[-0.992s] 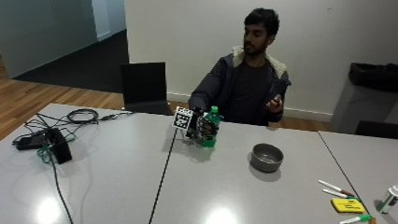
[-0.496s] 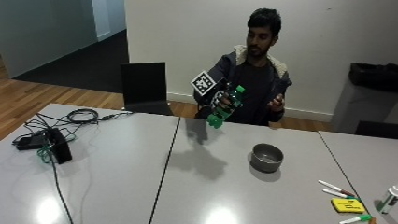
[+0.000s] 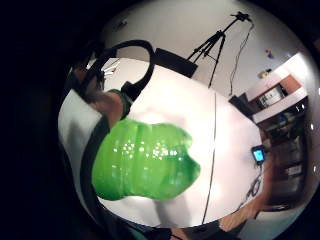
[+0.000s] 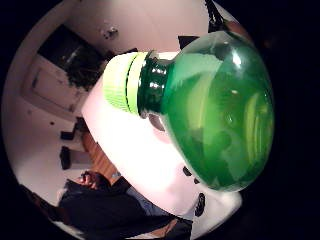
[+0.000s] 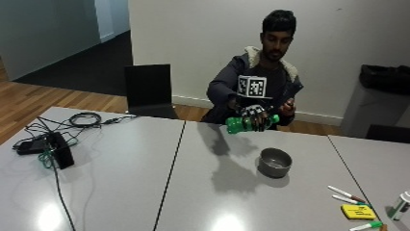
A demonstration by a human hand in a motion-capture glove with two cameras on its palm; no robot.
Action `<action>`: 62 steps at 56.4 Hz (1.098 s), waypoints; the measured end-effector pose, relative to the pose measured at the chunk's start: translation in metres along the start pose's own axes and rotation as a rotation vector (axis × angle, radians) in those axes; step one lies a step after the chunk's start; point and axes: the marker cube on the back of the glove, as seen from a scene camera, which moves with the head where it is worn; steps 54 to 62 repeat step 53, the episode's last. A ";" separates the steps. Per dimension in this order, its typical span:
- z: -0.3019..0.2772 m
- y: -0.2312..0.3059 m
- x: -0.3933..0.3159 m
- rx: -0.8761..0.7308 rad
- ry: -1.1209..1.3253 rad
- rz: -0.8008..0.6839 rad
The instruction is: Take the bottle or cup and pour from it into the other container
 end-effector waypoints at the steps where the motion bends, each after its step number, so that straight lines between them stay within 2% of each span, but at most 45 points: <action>1: 0.001 0.001 0.000 -0.019 0.026 -0.092; 4: 0.007 -0.005 -0.005 -0.056 0.114 -0.185; 23: 0.045 -0.018 -0.043 -0.131 0.594 -0.342; 31: 0.060 -0.016 -0.062 -0.138 0.724 -0.403; 62: 0.065 -0.021 -0.065 -0.158 0.710 -0.405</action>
